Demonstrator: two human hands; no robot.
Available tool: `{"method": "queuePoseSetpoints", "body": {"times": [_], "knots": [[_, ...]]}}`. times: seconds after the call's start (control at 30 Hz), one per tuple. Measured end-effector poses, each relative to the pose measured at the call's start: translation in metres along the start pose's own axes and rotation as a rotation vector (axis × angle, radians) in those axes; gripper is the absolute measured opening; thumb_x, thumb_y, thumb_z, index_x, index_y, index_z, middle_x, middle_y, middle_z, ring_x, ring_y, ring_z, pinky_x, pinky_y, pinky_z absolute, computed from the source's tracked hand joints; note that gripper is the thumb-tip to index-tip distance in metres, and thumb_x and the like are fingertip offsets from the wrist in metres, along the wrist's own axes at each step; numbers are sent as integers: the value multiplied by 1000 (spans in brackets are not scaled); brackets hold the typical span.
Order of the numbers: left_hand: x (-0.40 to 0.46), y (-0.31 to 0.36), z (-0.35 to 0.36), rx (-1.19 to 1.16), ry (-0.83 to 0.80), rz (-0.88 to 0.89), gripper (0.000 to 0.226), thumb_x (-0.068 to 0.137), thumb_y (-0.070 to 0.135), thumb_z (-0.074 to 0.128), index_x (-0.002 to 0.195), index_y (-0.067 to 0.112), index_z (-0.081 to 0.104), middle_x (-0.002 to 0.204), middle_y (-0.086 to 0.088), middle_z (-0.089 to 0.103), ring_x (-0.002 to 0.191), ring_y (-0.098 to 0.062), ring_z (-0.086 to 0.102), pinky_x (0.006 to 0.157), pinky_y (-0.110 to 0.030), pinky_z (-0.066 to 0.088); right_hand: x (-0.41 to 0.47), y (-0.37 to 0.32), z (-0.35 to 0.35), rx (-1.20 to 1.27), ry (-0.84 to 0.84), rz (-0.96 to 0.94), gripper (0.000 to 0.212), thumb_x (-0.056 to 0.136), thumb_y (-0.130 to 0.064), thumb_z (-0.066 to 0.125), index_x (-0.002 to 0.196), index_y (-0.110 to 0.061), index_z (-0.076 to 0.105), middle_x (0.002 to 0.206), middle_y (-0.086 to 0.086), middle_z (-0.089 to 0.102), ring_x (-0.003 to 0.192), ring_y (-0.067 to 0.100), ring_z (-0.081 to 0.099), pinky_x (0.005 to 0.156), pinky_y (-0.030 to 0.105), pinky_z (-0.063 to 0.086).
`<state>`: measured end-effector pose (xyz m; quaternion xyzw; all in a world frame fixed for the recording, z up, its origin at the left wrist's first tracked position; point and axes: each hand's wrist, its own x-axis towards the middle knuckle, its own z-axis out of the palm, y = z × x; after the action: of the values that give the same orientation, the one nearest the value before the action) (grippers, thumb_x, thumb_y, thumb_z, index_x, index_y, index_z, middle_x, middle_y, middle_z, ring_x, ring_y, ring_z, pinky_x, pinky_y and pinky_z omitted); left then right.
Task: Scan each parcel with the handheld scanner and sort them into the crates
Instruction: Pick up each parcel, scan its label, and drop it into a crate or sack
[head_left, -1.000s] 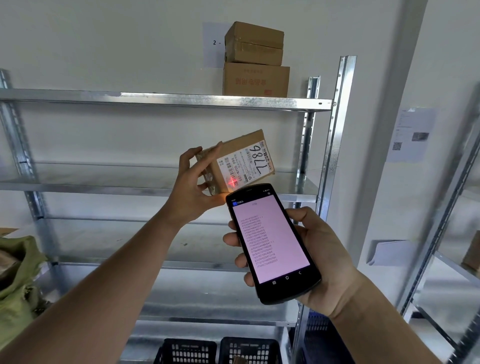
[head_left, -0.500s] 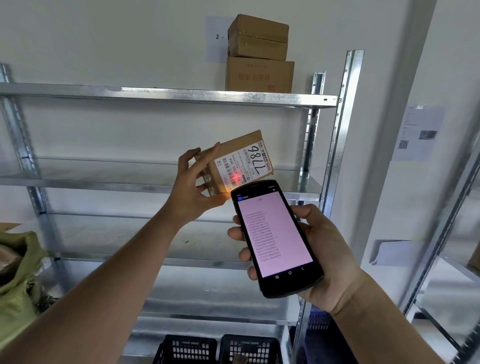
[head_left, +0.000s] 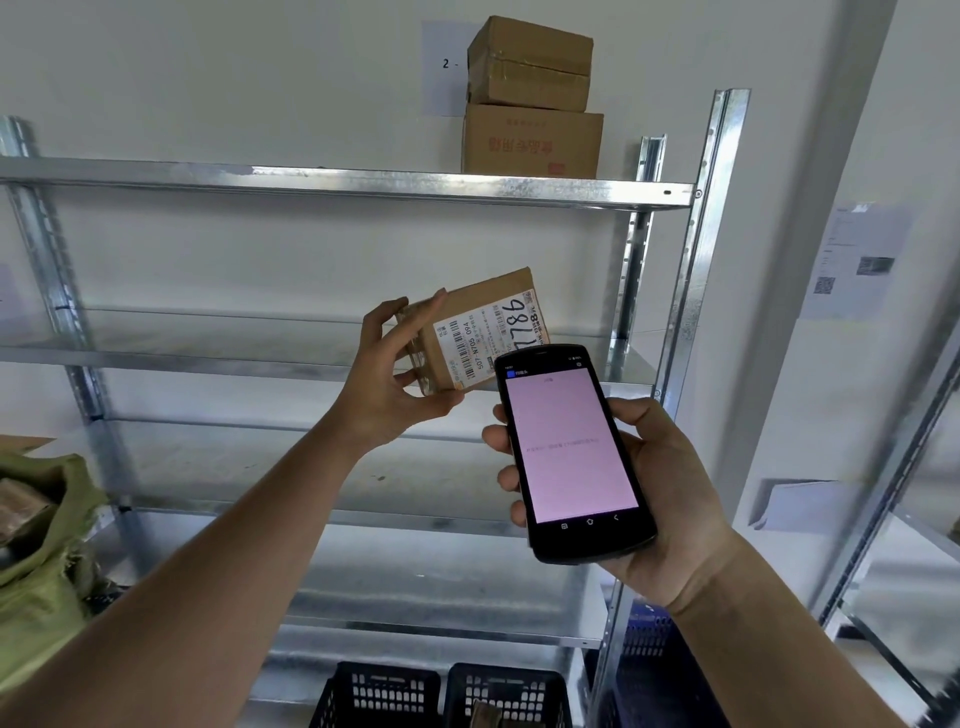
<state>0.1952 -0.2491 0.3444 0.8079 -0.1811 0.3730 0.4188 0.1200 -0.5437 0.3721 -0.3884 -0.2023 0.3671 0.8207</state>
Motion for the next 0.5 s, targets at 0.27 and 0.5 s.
{"method": "queuePoseSetpoints", "body": {"times": [0.27, 0.5], "knots": [[-6, 1, -2, -33, -30, -10, 109, 70, 9, 97, 158, 42, 41, 158, 1, 24, 143, -26, 44, 104, -44, 58, 6, 3, -2, -59, 4, -27, 67, 105, -51, 34, 142, -5, 65, 137, 30, 66, 89, 40, 72, 73, 45, 62], [-10, 12, -10, -247, 45, -221, 108, 90, 6, 82, 158, 64, 22, 153, 8, 43, 145, -14, 47, 113, -32, 50, 21, -4, -3, -313, 272, -313, 64, 103, -58, 35, 135, -16, 71, 125, 21, 75, 94, 36, 71, 82, 46, 62]]}}
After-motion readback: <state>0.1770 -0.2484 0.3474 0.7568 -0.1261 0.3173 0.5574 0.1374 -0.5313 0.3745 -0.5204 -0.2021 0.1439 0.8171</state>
